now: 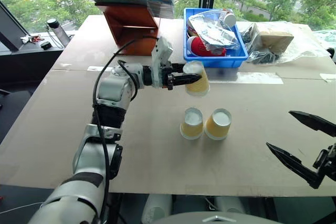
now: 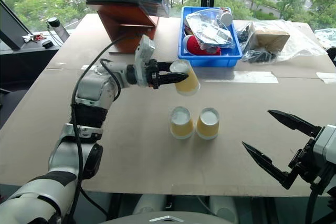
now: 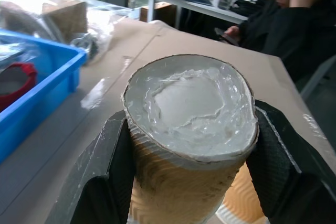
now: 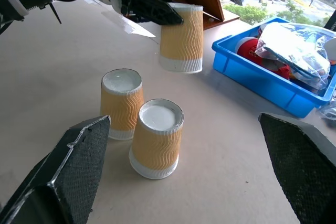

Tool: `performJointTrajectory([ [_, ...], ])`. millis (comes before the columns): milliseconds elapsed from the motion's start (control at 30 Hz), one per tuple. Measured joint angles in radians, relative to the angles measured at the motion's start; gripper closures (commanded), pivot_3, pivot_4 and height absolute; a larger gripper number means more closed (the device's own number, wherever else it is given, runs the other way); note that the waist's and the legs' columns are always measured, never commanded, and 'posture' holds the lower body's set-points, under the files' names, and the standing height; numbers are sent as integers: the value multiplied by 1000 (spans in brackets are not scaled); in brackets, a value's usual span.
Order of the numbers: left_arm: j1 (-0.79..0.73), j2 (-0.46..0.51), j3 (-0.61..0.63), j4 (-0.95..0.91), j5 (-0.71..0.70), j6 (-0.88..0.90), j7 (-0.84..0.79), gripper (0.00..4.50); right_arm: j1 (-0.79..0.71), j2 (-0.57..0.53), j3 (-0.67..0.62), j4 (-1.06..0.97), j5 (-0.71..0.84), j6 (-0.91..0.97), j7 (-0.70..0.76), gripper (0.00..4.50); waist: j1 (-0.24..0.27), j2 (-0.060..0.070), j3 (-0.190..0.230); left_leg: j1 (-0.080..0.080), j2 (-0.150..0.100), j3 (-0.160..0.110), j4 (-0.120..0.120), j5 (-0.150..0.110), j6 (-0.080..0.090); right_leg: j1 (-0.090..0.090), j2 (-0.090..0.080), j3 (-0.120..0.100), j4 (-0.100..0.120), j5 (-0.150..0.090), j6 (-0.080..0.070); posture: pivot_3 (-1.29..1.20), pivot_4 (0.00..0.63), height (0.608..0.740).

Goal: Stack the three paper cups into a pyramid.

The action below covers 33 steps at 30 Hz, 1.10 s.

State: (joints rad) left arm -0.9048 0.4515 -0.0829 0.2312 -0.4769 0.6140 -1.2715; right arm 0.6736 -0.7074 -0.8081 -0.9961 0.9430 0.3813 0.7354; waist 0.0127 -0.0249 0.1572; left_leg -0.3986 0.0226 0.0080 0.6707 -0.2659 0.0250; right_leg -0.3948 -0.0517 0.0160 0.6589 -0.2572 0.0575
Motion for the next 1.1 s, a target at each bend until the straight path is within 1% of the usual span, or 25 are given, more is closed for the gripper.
performJointTrajectory([
  [133,4,29,-41,-103,-37,74,-55,2152,-1,5,10,5,-14,0,1,0,0,0,0,0,0,0,0,0,0,0,0,0,0,0,0,0,150,740],
  [300,32,35,-93,-209,-36,65,-80,2152,21,30,12,3,-32,-3,1,0,1,0,0,0,0,0,0,0,0,0,0,1,0,0,0,0,150,740],
  [533,77,45,-158,-251,-10,2,-86,2152,58,55,16,-1,-47,-19,12,0,0,0,0,1,0,0,0,0,0,0,0,1,0,0,0,0,150,740],
  [733,93,61,-164,-259,23,-47,-86,2152,63,61,21,-4,-59,-30,17,0,1,0,0,1,0,0,0,0,0,0,0,1,0,0,0,0,150,740],
  [800,95,61,-165,-259,25,-55,-84,1171,63,62,27,-4,-62,-35,19,0,0,0,0,1,0,0,0,0,0,0,0,1,0,0,0,0,150,740],
  [867,98,62,-165,-259,25,-57,-85,765,63,62,28,-4,-64,-36,19,0,0,0,0,1,0,0,0,0,0,0,0,1,0,0,0,0,150,740],
  [933,112,62,-166,-259,25,-57,-84,49,63,62,32,-4,-67,-37,21,0,0,0,0,1,0,0,0,0,0,0,0,0,0,0,0,0,150,740],
  [1100,122,68,-159,-276,5,-27,-75,49,63,62,38,-4,-71,-38,22,0,0,0,0,1,0,0,0,0,0,0,0,1,0,0,0,0,150,740],
])
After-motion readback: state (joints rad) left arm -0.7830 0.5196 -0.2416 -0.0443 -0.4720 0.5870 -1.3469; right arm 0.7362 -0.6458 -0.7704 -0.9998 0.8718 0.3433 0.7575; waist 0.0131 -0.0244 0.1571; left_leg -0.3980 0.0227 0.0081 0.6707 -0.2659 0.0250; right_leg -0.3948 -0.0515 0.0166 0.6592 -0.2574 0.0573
